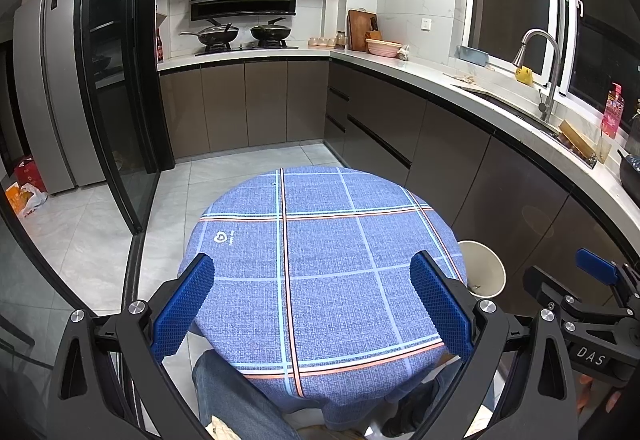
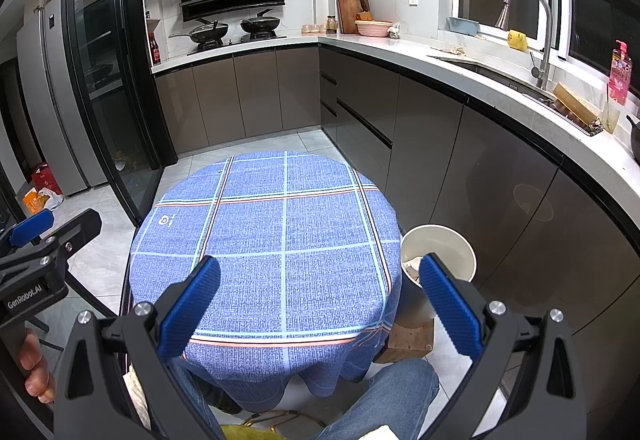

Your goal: Collect trash

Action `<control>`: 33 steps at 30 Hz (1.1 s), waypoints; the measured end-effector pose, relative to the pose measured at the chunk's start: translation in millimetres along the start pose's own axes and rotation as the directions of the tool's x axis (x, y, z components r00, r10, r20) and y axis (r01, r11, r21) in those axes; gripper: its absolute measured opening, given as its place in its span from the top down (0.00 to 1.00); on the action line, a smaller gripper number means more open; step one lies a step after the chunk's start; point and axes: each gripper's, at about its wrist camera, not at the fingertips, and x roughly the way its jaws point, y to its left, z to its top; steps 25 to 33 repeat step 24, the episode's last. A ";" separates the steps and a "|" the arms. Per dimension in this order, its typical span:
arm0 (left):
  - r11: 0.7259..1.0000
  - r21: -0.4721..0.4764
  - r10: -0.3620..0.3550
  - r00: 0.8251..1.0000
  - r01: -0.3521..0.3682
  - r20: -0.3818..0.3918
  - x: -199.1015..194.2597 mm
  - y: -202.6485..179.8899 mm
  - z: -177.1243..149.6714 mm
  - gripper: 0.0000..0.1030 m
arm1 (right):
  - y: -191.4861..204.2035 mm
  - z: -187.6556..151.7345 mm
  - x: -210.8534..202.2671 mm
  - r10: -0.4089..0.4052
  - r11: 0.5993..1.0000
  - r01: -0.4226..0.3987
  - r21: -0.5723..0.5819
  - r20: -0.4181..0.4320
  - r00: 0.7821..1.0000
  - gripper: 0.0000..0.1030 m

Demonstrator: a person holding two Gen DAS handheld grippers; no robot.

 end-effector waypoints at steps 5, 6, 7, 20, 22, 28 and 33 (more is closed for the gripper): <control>1.000 0.001 -0.001 1.000 0.001 -0.001 0.3 0.1 -1.0 0.08 | -0.1 0.2 -0.1 0.000 1.000 0.000 0.000 -0.001 1.000 0.03; 1.000 0.001 -0.002 1.000 0.002 -0.002 0.5 0.4 -0.6 0.08 | 0.1 0.2 0.0 0.001 1.000 -0.001 0.000 -0.001 1.000 0.03; 1.000 0.001 -0.001 1.000 0.001 -0.001 0.4 0.1 -1.2 0.08 | 0.3 0.2 0.1 0.001 1.000 -0.001 0.000 -0.001 1.000 0.03; 1.000 0.002 -0.007 1.000 0.007 -0.005 1.3 3.9 1.8 0.08 | 1.7 -2.5 0.5 0.002 1.000 -0.002 0.000 -0.002 1.000 0.03; 1.000 0.001 -0.004 1.000 0.004 -0.006 1.3 3.5 1.4 0.08 | 2.2 -2.5 0.4 0.001 1.000 -0.001 0.001 -0.001 1.000 0.03; 1.000 0.000 -0.007 1.000 0.007 -0.010 1.3 3.6 1.2 0.08 | 2.2 -2.4 0.4 0.001 1.000 -0.001 0.001 -0.002 1.000 0.03; 1.000 0.000 -0.007 1.000 0.007 -0.010 1.3 3.6 1.2 0.08 | 2.2 -2.4 0.4 0.001 1.000 -0.001 0.001 -0.002 1.000 0.03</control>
